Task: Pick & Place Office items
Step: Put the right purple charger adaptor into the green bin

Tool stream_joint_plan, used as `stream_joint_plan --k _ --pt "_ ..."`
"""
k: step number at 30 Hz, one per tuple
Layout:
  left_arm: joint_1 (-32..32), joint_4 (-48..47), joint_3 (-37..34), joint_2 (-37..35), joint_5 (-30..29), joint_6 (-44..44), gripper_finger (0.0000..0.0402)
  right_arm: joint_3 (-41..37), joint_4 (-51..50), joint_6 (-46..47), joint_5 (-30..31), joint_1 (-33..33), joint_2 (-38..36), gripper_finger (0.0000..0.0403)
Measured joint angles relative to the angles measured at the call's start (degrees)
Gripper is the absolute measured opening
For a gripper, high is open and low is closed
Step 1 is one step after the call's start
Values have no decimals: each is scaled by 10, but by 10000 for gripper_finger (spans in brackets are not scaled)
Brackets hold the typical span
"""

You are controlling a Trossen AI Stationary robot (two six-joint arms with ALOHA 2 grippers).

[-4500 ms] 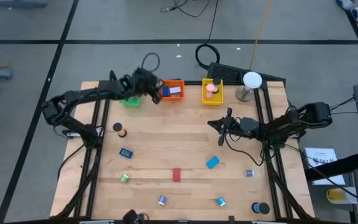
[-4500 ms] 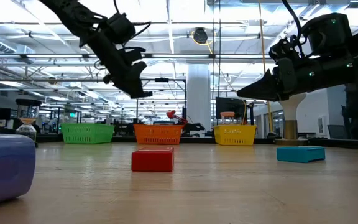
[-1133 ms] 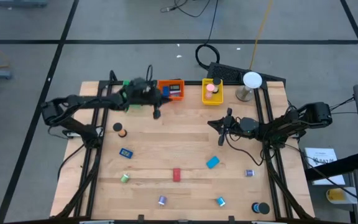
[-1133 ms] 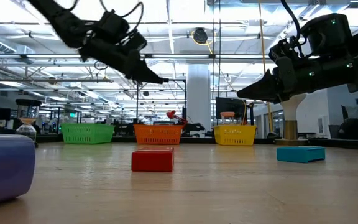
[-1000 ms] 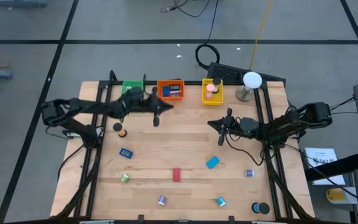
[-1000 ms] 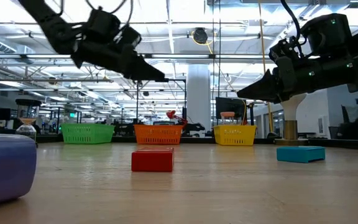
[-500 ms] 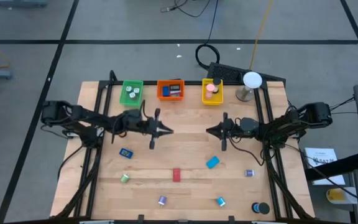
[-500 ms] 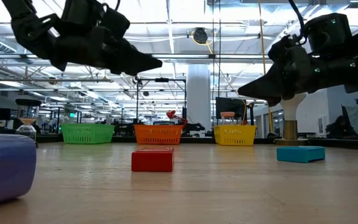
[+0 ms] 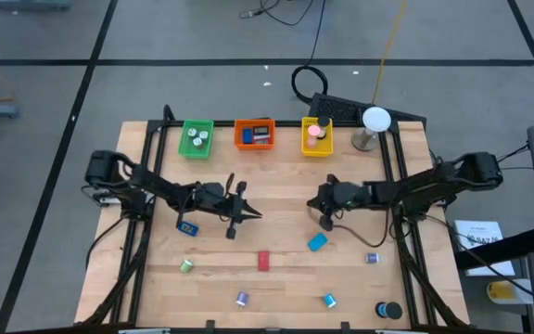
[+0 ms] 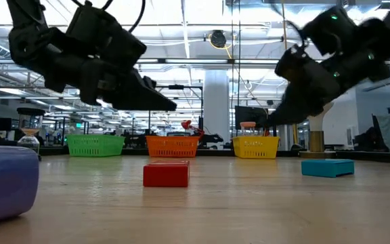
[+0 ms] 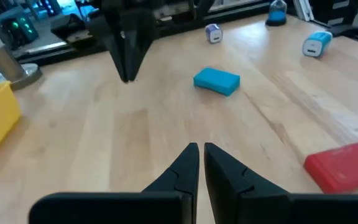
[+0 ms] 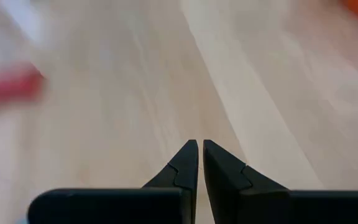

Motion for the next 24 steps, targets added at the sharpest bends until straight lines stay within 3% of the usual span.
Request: stream_joint_plan --k 4,8,12,17,24 --pt "0 36 0 36 -1 -14 33 112 -287 34 80 49 -5 20" --pt "0 43 0 41 -1 -17 33 195 -485 116 81 109 -5 35" --pt "0 45 0 39 0 -26 33 239 -633 215 60 186 -5 75" --pt "0 44 0 39 0 -29 33 245 -724 371 8 287 -5 132" --pt "0 45 0 39 0 -29 33 245 -741 550 -38 426 -5 208"
